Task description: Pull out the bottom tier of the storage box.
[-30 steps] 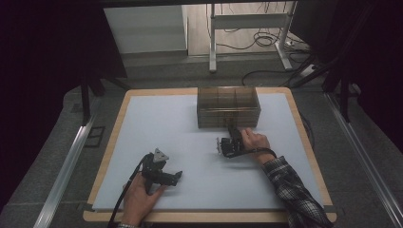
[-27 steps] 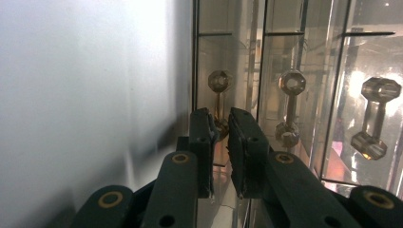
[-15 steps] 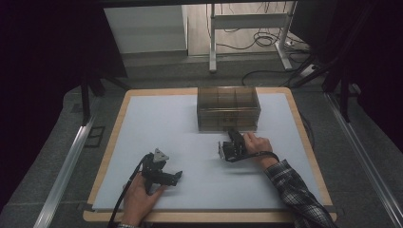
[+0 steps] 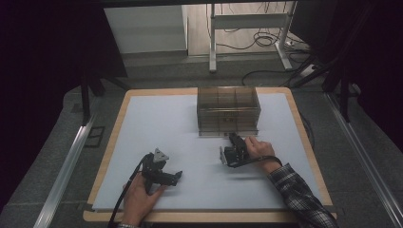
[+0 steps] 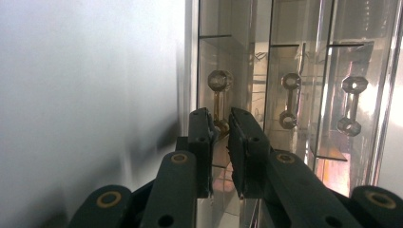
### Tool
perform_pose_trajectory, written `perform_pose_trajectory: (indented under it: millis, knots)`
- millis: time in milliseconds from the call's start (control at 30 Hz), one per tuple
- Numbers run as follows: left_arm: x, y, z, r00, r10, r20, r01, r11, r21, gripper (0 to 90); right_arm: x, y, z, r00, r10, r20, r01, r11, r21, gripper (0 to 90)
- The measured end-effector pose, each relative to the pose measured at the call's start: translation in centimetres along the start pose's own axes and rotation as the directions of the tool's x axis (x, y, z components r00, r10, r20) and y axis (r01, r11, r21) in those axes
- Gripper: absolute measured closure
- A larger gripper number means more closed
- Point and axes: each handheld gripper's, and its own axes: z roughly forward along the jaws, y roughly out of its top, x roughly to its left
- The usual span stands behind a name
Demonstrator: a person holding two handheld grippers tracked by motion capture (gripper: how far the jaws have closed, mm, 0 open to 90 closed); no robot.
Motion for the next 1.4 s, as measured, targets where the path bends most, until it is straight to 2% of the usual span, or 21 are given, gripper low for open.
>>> perform_pose_trajectory:
  millis: [233, 267, 333, 400, 600, 667, 700, 767, 800, 867, 900, 967, 1100, 1133, 1167, 1200, 1233, 1333, 1400]
  knots:
    - [0.0, 0.0, 0.0, 1.0, 0.0, 0.0, 0.0, 1.0, 0.0, 0.0, -0.1, -0.1, 0.0, 0.9998, 0.017, -0.013, -0.017, 1.0, -0.002, 76.4]
    - [0.0, 0.0, 0.0, 1.0, 0.0, 0.0, 0.0, 1.0, 0.0, 0.0, -0.3, -0.1, 0.1, 0.9981, 0.022, -0.057, -0.023, 1.0, -0.016, 75.9]
    - [0.0, 0.0, 0.0, 1.0, 0.0, 0.0, 0.0, 1.0, 0.0, 0.0, -0.2, 0.0, -0.2, 0.9998, 0.021, -0.007, -0.021, 1.0, -0.001, 75.1]
    - [0.0, 0.0, 0.0, 1.0, 0.0, 0.0, 0.0, 1.0, 0.0, 0.0, -0.3, -0.1, -0.3, 0.9994, 0.032, -0.012, -0.032, 0.999, -0.004, 74.1]
    - [0.0, 0.0, 0.0, 1.0, 0.0, 0.0, 0.0, 1.0, 0.0, 0.0, -0.8, -0.3, -0.4, 0.9969, 0.059, -0.053, -0.06, 0.998, -0.022, 71.1]
    - [0.0, 0.0, 0.0, 1.0, 0.0, 0.0, 0.0, 1.0, 0.0, 0.0, -0.8, -0.3, -0.4, 0.9965, 0.068, -0.048, -0.069, 0.997, -0.022, 70.3]
    - [0.0, 0.0, 0.0, 1.0, 0.0, 0.0, 0.0, 1.0, 0.0, 0.0, -1.0, -0.4, -0.4, 0.995, 0.07, -0.071, -0.071, 0.997, -0.019, 69.1]
    - [0.0, 0.0, 0.0, 1.0, 0.0, 0.0, 0.0, 1.0, 0.0, 0.0, -1.2, -0.4, -0.5, 0.9947, 0.075, -0.071, -0.076, 0.997, -0.014, 68.8]
    - [0.0, 0.0, 0.0, 1.0, 0.0, 0.0, 0.0, 1.0, 0.0, 0.0, -1.3, -0.5, -0.5, 0.9934, 0.076, -0.085, -0.078, 0.997, -0.022, 68.6]
    - [0.0, 0.0, 0.0, 1.0, 0.0, 0.0, 0.0, 1.0, 0.0, 0.0, -1.5, -0.5, -0.5, 0.989, 0.103, -0.106, -0.106, 0.994, -0.03, 68.1]
    - [0.0, 0.0, 0.0, 1.0, 0.0, 0.0, 0.0, 1.0, 0.0, 0.0, -1.6, -0.6, -0.6, 0.9889, 0.108, -0.102, -0.111, 0.993, -0.027, 67.8]
    - [0.0, 0.0, 0.0, 1.0, 0.0, 0.0, 0.0, 1.0, 0.0, 0.0, -1.9, -0.7, -0.7, 0.9833, 0.129, -0.129, -0.134, 0.99, -0.035, 67.1]
    - [0.0, 0.0, 0.0, 1.0, 0.001, 0.0, -0.001, 1.0, 0.0, 0.0, -2.5, -0.8, -0.7, 0.9767, 0.151, -0.153, -0.159, 0.986, -0.043, 66.1]
    - [0.0, 0.0, 0.0, 1.0, 0.001, 0.0, -0.001, 1.0, 0.0, 0.0, -2.8, -1.0, -0.8, 0.9681, 0.179, -0.175, -0.19, 0.981, -0.048, 66.1]
    - [0.0, 0.0, 0.0, 1.0, 0.001, 0.0, -0.001, 1.0, 0.0, 0.0, -2.8, -1.0, -0.8, 0.9681, 0.179, -0.175, -0.19, 0.981, -0.048, 66.1]
    - [0.0, 0.0, 0.0, 1.0, 0.0, 0.0, 0.0, 1.0, 0.0, 0.0, -3.2, -1.2, -0.8, 0.96, 0.202, -0.194, -0.214, 0.976, -0.047, 66.1]
    - [0.0, 0.0, 0.0, 1.0, 0.0, 0.0, 0.0, 1.0, 0.0, 0.0, -3.2, -1.2, -0.8, 0.96, 0.202, -0.194, -0.214, 0.976, -0.047, 66.1]
    - [0.0, 0.0, 0.0, 1.0, 0.0, 0.0, 0.0, 1.0, 0.0, 0.0, -3.6, -1.5, -0.8, 0.9431, 0.236, -0.234, -0.255, 0.965, -0.055, 65.8]
    - [0.0, 0.0, 0.0, 1.0, 0.0, 0.0, 0.0, 1.0, 0.0, 0.0, -3.9, -1.7, -0.8, 0.935, 0.246, -0.256, -0.269, 0.961, -0.06, 65.5]
